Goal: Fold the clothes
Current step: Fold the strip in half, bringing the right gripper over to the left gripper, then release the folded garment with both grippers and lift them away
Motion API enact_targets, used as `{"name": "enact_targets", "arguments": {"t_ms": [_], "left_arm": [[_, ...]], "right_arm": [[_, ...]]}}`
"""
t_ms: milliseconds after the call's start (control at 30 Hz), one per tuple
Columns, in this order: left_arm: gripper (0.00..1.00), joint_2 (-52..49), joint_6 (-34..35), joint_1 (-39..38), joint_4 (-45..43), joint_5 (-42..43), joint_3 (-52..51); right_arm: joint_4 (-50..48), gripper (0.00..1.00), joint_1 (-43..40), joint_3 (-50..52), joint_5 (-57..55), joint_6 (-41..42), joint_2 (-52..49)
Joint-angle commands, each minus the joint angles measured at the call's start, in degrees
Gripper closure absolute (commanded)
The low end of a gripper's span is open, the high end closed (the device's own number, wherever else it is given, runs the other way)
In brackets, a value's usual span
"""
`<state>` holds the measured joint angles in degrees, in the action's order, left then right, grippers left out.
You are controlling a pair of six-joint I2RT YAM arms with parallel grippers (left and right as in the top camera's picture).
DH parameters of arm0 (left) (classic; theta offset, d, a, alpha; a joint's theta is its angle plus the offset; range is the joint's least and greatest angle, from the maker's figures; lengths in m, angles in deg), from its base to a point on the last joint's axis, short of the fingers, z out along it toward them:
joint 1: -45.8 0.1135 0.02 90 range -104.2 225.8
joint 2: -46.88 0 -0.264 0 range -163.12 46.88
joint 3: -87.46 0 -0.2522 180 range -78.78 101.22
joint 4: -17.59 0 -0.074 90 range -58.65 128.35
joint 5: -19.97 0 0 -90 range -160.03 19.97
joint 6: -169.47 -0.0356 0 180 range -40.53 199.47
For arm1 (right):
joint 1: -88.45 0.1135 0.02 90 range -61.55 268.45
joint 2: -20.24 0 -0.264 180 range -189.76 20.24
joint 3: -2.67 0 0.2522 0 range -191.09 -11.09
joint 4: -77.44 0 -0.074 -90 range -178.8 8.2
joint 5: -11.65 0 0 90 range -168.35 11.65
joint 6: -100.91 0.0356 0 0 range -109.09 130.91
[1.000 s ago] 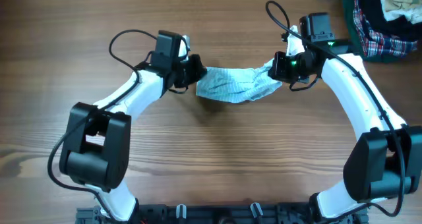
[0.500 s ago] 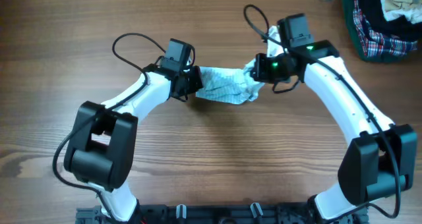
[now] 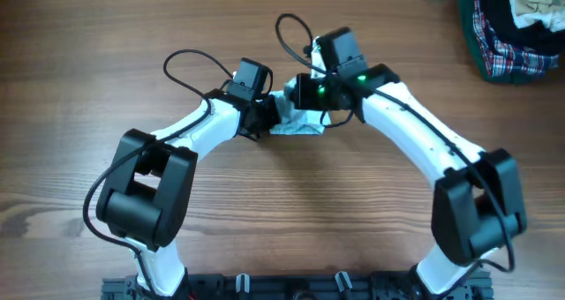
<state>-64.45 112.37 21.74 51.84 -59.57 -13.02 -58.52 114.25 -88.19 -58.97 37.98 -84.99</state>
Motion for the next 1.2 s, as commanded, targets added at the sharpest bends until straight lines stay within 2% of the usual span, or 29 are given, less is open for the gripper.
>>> {"name": "enact_targets", "arguments": {"t_ms": [0,267,300,433,667,767,867,1000,1167], "left_arm": [[0.96,-1.88,0.55,-0.59,0.59,-0.11,-0.07],[0.94,-1.05,0.33,0.33,1.86,-0.07,-0.07],[0.94,-1.05,0.35,0.39,1.86,-0.07,-0.07],[0.96,-1.05,0.35,0.37,1.86,-0.09,-0.07],[0.96,-0.83,0.35,0.81,2.21,-1.86,-0.07],[0.95,1.64,0.37,4.44,4.79,-2.23,-0.07],[0.96,4.24,2.43,9.42,8.00,-4.94,-0.07],[0.96,4.85,4.13,14.62,10.69,-7.32,-0.07],[0.96,4.85,5.07,14.80,11.10,-5.60,0.11]], "right_arm": [[-0.44,0.96,0.04,-0.94,-0.79,1.42,-1.07],[-0.24,0.93,0.07,-0.94,-0.50,1.51,-1.07],[-0.24,0.75,0.07,-0.94,-0.07,1.57,-1.07],[-0.26,0.47,0.07,-0.94,0.22,1.60,-1.07],[-0.85,0.46,-0.22,-0.96,2.21,1.55,-1.05],[-0.87,0.45,-1.40,-0.96,3.72,1.53,-1.05],[-0.79,0.35,-3.48,-0.96,5.77,1.31,-1.05],[0.83,0.29,-6.95,-0.96,7.23,-3.76,-1.07],[4.42,0.16,-12.44,-0.79,6.27,-12.96,-1.33]]}}
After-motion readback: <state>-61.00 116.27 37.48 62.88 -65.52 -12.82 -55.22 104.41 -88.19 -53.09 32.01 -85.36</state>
